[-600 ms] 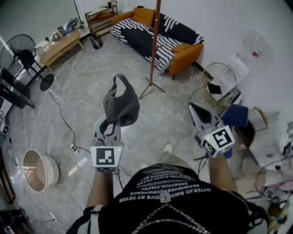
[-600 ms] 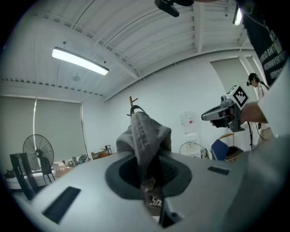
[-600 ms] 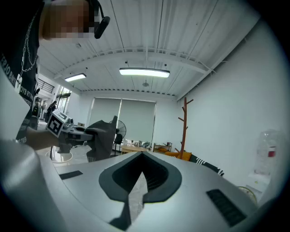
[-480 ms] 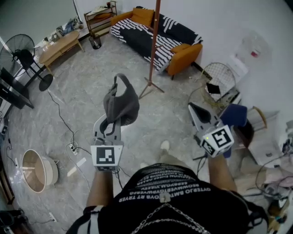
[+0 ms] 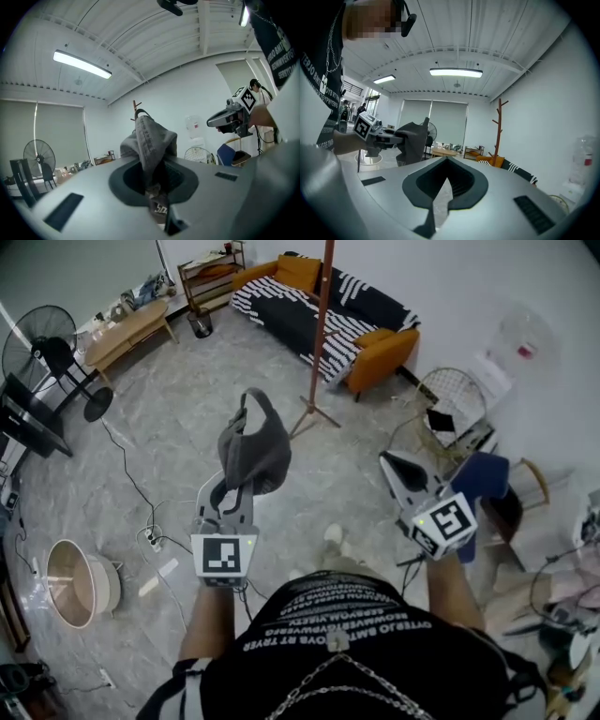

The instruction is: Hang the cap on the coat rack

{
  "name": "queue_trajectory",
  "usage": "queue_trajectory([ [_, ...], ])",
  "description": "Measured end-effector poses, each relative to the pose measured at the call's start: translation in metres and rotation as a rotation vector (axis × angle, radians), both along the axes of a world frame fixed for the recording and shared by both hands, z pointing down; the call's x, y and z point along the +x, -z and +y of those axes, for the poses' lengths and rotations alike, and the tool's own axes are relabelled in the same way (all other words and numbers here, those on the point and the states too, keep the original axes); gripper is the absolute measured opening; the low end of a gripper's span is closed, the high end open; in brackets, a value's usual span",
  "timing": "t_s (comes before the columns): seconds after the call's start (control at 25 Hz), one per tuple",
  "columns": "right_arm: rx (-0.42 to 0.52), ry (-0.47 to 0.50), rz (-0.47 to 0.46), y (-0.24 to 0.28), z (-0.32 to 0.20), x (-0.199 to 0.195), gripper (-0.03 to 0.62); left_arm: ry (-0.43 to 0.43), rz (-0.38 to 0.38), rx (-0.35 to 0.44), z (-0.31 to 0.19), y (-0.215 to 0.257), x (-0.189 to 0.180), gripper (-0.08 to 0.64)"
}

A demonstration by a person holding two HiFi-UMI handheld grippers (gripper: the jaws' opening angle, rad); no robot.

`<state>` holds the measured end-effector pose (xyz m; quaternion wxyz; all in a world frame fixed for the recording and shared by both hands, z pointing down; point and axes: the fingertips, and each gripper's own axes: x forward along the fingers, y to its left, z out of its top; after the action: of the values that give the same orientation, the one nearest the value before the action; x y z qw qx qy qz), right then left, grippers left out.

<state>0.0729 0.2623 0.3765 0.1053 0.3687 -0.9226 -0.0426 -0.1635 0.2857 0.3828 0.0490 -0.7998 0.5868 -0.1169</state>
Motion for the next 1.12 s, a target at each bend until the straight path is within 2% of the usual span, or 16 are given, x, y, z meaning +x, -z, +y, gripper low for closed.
queue_trajectory([
  [0.24,-0.013,-0.004,0.000,-0.010,-0.011,0.007,-0.009,-0.020,0.028,-0.023,-0.013,-0.012,0.009,0.025],
  [0.64,-0.064,-0.056,-0.027,-0.031,-0.064,0.047,-0.009,-0.059,0.059,-0.110,-0.067,-0.032,0.036,0.025],
  [0.8,-0.079,-0.026,-0.026,-0.040,-0.087,0.041,-0.009,-0.052,0.065,-0.152,-0.089,-0.043,0.031,0.025],
  [1.12,-0.092,-0.017,-0.051,-0.042,-0.146,0.034,-0.009,-0.039,0.038,-0.121,-0.145,-0.033,0.025,0.025],
])
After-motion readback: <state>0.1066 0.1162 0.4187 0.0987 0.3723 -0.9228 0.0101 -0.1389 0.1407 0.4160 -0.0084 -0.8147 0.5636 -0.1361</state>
